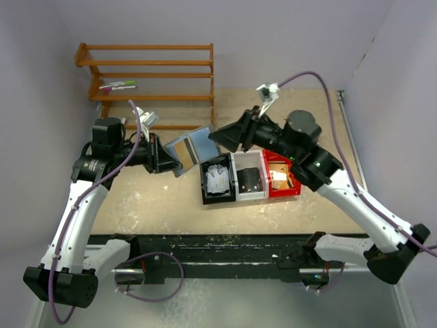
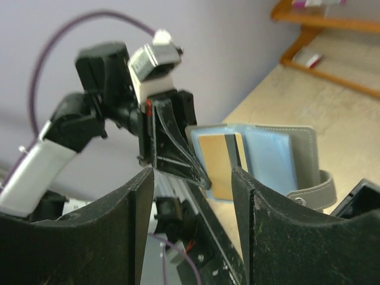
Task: Take the credit cards out of the card holder
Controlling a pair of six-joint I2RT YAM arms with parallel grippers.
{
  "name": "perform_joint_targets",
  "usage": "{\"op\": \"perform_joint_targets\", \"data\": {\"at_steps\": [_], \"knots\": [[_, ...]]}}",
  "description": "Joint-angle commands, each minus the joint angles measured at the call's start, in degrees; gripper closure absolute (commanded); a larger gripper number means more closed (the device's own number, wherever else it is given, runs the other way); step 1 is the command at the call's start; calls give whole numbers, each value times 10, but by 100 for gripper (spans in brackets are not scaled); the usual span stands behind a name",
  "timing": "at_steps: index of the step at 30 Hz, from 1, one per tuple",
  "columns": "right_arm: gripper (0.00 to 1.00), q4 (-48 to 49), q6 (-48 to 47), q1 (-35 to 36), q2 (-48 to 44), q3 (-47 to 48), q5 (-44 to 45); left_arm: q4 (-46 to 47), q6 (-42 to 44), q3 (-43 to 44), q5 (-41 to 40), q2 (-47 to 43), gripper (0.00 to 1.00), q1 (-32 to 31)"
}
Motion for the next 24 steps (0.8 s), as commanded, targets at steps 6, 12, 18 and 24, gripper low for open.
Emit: {"op": "perform_joint_targets", "data": {"at_steps": [6,12,18,24], "knots": [[45,-8,-26,13,81,11,-146,4,34,28,91,-7,97,2],[48,-27,-39,12,83,-7,-185,9,37,33,177,-2,97,1],[54,-17,-42,12,93,-12,-199,14,37,39,225,1,97,1],[61,49,-19,12,107,-23,-233,16,39,38,242,4,97,2]]}}
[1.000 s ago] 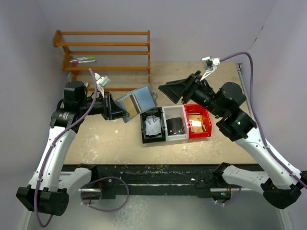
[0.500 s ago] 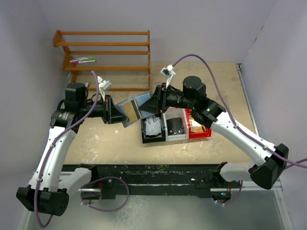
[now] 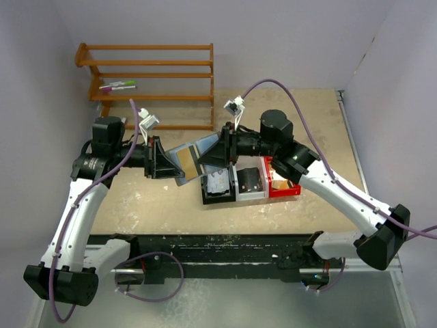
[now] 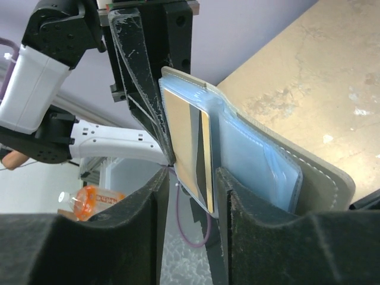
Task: Take the credit cards out of the card holder
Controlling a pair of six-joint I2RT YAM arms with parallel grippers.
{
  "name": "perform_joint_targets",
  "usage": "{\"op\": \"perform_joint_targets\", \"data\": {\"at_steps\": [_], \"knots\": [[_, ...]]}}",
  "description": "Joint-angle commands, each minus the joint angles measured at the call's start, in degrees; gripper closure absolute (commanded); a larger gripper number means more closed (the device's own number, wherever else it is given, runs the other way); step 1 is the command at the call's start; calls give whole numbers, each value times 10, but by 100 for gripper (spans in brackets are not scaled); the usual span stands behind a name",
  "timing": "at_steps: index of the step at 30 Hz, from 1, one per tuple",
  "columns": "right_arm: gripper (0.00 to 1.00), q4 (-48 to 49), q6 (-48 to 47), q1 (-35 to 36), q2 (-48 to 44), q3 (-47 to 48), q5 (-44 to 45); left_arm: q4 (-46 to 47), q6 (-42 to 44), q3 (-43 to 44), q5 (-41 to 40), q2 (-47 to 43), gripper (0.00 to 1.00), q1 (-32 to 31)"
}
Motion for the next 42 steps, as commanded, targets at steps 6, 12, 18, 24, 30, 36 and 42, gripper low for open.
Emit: {"op": "perform_joint_targets", "data": {"at_steps": [6,12,18,24,30,36,42], "knots": [[72,124,40,2,8,-36,-65,33,13,27,52,2,96,0],[81,223,93,9,10,-74,-87,37,11,25,50,5,94,0],[91,277,119,23,23,-88,-90,43,8,23,57,4,88,0],[100,362,166,28,21,-121,-95,65,-5,13,97,-2,75,0],[100,429,200,38,13,-163,-97,96,-11,-1,144,-10,75,0],[100,466,223,38,-6,-193,-104,90,2,-7,142,-20,92,0],[71,443,214,38,-24,-201,-101,87,4,-1,137,-32,100,0]]}}
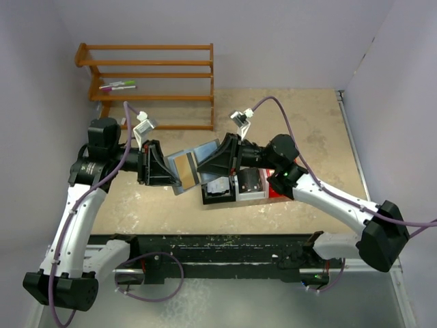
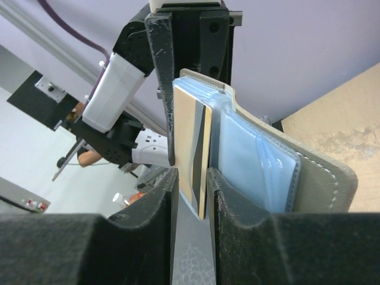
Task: Take the credit cards out of the card holder
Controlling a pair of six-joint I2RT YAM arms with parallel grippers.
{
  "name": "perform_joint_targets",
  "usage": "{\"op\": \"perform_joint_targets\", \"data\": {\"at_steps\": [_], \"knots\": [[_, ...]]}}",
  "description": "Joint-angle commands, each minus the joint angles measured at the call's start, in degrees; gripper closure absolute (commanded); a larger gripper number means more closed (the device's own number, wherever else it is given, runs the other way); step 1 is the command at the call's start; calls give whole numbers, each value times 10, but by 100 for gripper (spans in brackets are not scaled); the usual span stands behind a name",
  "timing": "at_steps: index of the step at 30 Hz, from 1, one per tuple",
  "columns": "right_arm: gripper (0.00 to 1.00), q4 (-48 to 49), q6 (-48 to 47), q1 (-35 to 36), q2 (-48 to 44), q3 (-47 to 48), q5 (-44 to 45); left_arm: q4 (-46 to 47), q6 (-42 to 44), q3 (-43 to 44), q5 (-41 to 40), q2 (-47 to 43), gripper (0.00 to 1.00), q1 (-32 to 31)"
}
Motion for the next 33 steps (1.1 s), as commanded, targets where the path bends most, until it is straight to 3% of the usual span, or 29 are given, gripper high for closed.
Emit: {"op": "perform_joint_targets", "data": {"at_steps": [1,8,14,15,18,20,24,30,33], "knots": [[70,7,0,23,-18,-6,-33,53,20,10,15,-12,100,-5],[77,19,-5,42,20,30,-11,57,15,12,-11,-14,99,-5],[86,72,13,74,39,38,-15,74,0,1,-10,-18,84,-5],[86,82,15,78,40,36,-15,79,-3,-2,-7,-19,77,-5],[87,100,23,86,35,26,-10,86,-5,-7,-3,-19,39,-5],[89,111,29,88,30,18,-5,92,-5,-12,-3,-21,32,-4],[91,126,38,88,22,8,0,105,-9,-22,4,-22,33,-5],[93,71,18,89,10,13,4,112,-9,-22,21,-35,54,-5],[82,50,10,84,-2,14,4,112,-9,-22,22,-41,60,-5]]}}
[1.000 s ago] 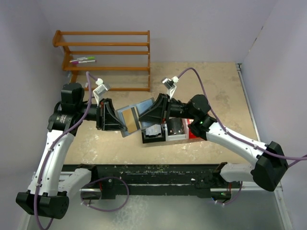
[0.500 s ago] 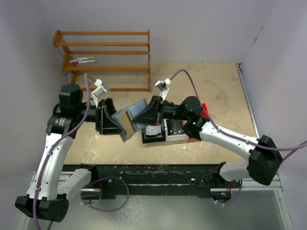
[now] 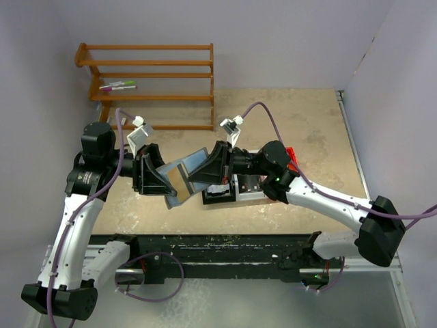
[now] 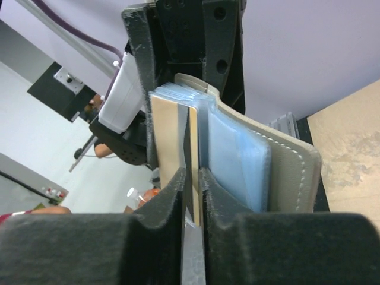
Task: Take the credit cards out of the card holder
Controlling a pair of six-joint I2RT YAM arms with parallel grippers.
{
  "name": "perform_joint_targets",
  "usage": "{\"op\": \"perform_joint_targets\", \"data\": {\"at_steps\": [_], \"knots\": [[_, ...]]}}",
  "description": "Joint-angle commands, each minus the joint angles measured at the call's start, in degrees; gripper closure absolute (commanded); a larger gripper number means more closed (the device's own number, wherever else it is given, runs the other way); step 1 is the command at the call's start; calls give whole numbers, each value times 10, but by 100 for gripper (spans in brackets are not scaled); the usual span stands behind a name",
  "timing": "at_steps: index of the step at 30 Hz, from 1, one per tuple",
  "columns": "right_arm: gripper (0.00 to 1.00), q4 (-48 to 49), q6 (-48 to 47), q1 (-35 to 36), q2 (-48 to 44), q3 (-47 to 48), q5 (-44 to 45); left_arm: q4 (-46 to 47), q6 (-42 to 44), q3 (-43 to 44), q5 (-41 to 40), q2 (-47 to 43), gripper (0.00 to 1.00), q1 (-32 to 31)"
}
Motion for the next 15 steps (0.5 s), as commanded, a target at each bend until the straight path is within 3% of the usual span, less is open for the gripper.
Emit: {"op": "perform_joint_targets", "data": {"at_steps": [1,5,15], "knots": [[76,-14,-18,17,-34,15,-20,54,17,2,-26,-4,60,-2],[50,-57,-38,1,-63,14,-12,51,17,6,-23,-5,62,-2],[45,-134,-65,-1,-47,42,-17,65,12,16,-5,-14,65,-2]]}}
